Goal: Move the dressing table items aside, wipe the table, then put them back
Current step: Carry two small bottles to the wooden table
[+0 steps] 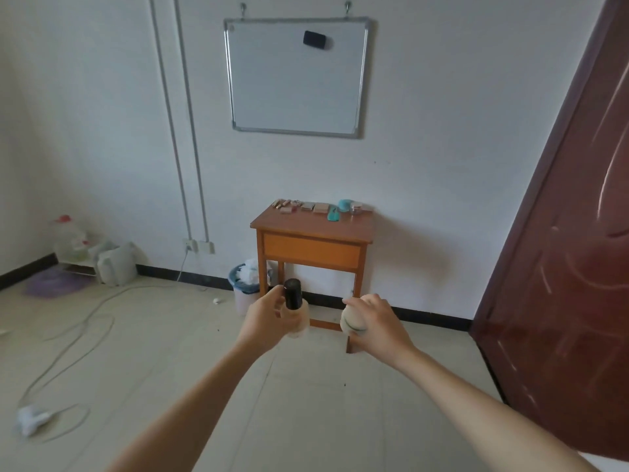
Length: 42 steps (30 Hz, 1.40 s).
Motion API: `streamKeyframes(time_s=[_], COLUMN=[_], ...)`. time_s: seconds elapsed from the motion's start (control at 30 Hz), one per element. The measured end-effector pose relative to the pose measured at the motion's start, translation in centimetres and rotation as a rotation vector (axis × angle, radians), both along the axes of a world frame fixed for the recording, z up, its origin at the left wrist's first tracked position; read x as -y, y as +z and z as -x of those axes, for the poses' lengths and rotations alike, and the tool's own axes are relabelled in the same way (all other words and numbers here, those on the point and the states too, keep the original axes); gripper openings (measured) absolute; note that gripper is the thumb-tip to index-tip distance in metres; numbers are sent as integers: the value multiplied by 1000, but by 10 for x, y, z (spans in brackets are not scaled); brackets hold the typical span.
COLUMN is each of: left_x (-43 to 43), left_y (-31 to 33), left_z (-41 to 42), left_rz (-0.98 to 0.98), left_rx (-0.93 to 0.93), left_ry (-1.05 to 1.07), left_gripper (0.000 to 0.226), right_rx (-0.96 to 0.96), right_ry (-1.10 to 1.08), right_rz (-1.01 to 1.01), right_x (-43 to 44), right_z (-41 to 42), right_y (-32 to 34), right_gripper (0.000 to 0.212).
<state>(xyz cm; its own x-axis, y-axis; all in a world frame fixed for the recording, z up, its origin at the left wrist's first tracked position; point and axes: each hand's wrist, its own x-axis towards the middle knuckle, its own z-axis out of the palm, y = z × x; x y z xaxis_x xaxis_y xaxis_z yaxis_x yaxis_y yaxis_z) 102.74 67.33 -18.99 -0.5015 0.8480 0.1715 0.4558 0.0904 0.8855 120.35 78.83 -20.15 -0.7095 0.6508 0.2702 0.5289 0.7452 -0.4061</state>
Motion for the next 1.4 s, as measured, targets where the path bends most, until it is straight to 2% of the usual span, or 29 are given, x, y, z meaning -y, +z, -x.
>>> streamKeyframes(time_s=[0.3, 0.43, 0.5, 0.8, 1.07, 1.4], left_x=[-186, -256, -285, -406, -539, -700], left_y=[28, 28, 23, 5, 12, -52], left_z=[56, 84, 98, 193, 292, 323], left_rz=[23, -3, -26, -14, 11, 153], left_rx=[-79, -16, 25, -2, 42, 113], left_ry=[98, 161, 176, 122, -11, -137], left_gripper=[28, 28, 20, 26, 22, 26], right_rx=[-18, -10, 23, 35, -2, 32], right_ry=[11, 17, 13, -34, -270, -466], right_rz=[-13, -3, 5, 6, 30, 217], right_x=[-192, -269, -299, -416, -531, -662], right_z=[55, 81, 97, 187, 260, 294], right_y=[18, 20, 18, 7, 30, -51], right_gripper=[55, 56, 57, 55, 59, 58])
